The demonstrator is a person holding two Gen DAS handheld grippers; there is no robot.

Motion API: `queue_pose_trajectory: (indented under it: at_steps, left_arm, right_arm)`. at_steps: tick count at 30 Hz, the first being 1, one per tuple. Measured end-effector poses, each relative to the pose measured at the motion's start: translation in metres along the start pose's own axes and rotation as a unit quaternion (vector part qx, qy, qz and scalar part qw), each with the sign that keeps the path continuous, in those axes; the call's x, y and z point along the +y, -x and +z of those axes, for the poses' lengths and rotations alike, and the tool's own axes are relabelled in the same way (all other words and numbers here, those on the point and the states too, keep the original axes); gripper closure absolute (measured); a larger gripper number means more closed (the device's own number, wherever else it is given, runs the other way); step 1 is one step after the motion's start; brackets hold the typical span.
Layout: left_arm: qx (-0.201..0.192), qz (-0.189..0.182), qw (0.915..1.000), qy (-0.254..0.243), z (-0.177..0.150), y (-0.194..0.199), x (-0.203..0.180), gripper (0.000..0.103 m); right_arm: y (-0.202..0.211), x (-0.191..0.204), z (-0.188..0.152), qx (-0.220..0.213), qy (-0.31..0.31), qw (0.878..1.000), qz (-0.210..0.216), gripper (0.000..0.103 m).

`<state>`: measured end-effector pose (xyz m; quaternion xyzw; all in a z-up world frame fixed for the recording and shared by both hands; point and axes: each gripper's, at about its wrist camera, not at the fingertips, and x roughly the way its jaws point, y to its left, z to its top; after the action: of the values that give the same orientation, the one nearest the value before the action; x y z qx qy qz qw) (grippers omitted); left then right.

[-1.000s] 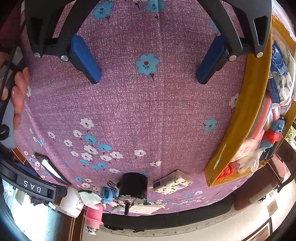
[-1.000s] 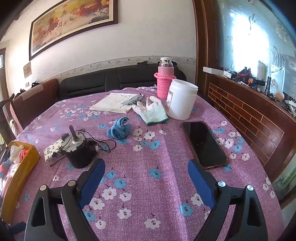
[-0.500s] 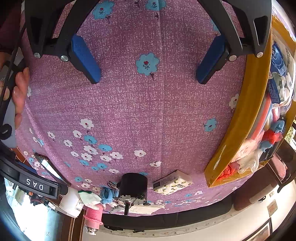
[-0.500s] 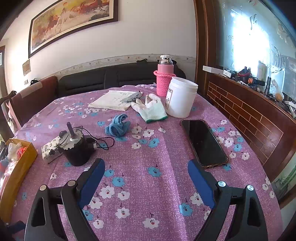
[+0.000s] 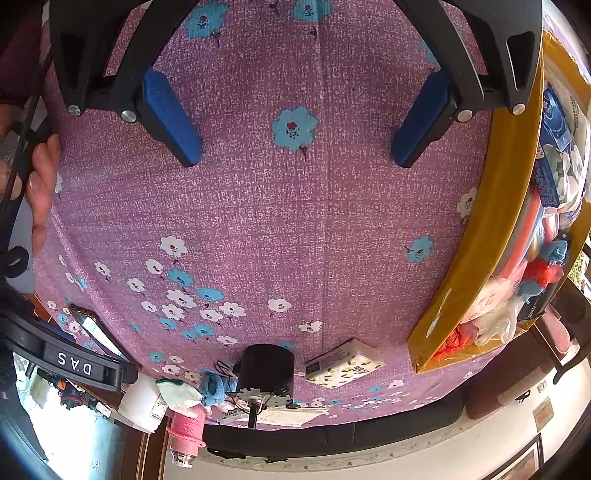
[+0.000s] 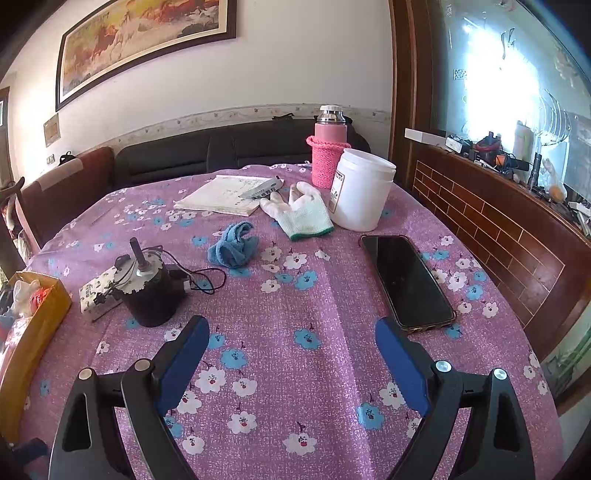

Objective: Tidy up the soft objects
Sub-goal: 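Withdraw both tools from the tray back over the table, then grasp the blue towel with the right gripper while the left tool approaches the lemon-print tissue pack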

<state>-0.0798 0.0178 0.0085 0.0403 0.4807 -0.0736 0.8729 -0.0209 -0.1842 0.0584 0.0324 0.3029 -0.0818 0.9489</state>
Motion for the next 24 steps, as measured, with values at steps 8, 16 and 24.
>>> queue_pose_trajectory:
  at_steps: [8, 16, 24]
  left_arm:
    - [0.008, -0.008, 0.9999, -0.008, 0.000, 0.002, -0.001, 0.000]
    - [-0.024, -0.111, 0.9934, 0.016, 0.007, 0.029, 0.017, 0.013]
    - [-0.070, -0.108, 0.9914, 0.025, 0.022, 0.041, 0.033, 0.014]
  right_arm:
    - [0.007, -0.010, 0.006, -0.017, -0.011, 1.000, 0.001, 0.010]
    - [-0.010, -0.065, 0.013, 0.035, -0.073, 0.997, 0.018, 0.009]
    - [-0.064, -0.057, 0.051, 0.108, -0.113, 0.984, 0.088, 0.012]
